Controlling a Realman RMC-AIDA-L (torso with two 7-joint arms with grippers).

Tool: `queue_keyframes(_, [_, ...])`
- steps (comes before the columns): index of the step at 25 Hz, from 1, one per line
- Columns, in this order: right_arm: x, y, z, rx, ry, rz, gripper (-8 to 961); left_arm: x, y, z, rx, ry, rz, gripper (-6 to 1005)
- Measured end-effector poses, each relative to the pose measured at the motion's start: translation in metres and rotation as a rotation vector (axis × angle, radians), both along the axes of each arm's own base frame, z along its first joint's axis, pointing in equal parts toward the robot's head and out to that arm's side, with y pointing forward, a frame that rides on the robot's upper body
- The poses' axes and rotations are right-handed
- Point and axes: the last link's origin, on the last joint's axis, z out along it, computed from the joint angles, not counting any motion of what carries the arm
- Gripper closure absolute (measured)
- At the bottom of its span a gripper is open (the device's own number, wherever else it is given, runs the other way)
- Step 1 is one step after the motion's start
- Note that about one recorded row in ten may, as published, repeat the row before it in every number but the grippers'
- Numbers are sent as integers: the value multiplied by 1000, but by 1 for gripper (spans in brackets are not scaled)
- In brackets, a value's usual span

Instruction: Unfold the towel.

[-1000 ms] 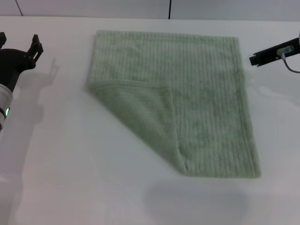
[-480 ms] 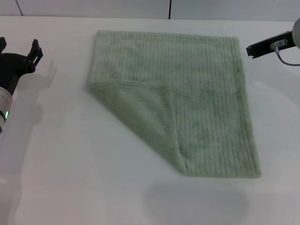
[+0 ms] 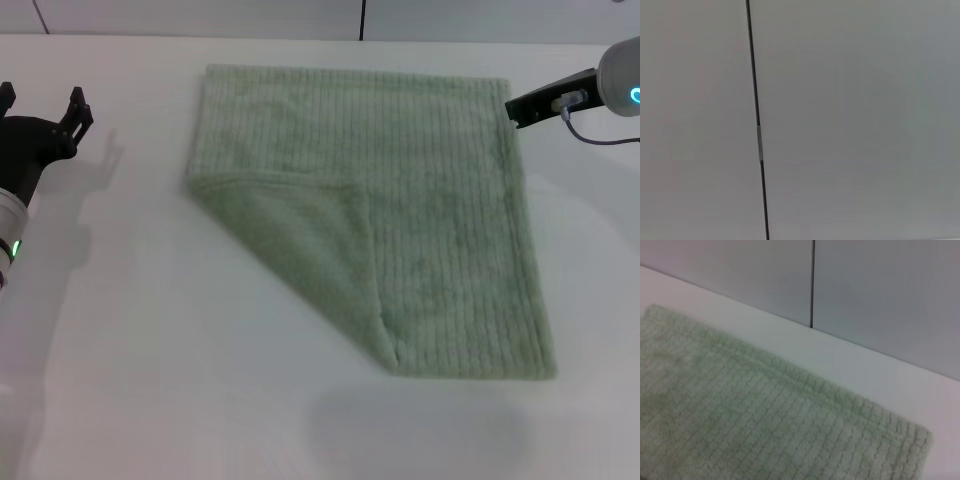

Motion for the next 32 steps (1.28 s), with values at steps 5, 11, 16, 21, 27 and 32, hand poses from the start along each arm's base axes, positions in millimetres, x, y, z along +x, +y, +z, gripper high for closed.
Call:
queue_keyframes(5, [2, 0, -6, -17, 2, -18, 953, 0, 0, 0, 0, -8, 0, 151])
queue_keyframes(11, [5, -3, -18, -60, 12, -48, 953, 0, 0, -1, -2, -12, -1, 151])
queue_keyframes(16, [7, -5, -24, -90, 10, -66, 953, 1, -1, -2, -10, -8, -7, 151])
queue_keyframes(21, [11, -7, -28, -104, 9, -84, 953, 20, -4, -15, -67, -18, -100, 152])
queue_keyframes(27, [14, -8, -29, -106, 14, -96, 953, 56, -3, -23, -126, -42, -212, 152])
queue_keyframes(32, [13, -9, -29, -109, 15, -96, 953, 87, 24, -18, -297, 55, -171, 152])
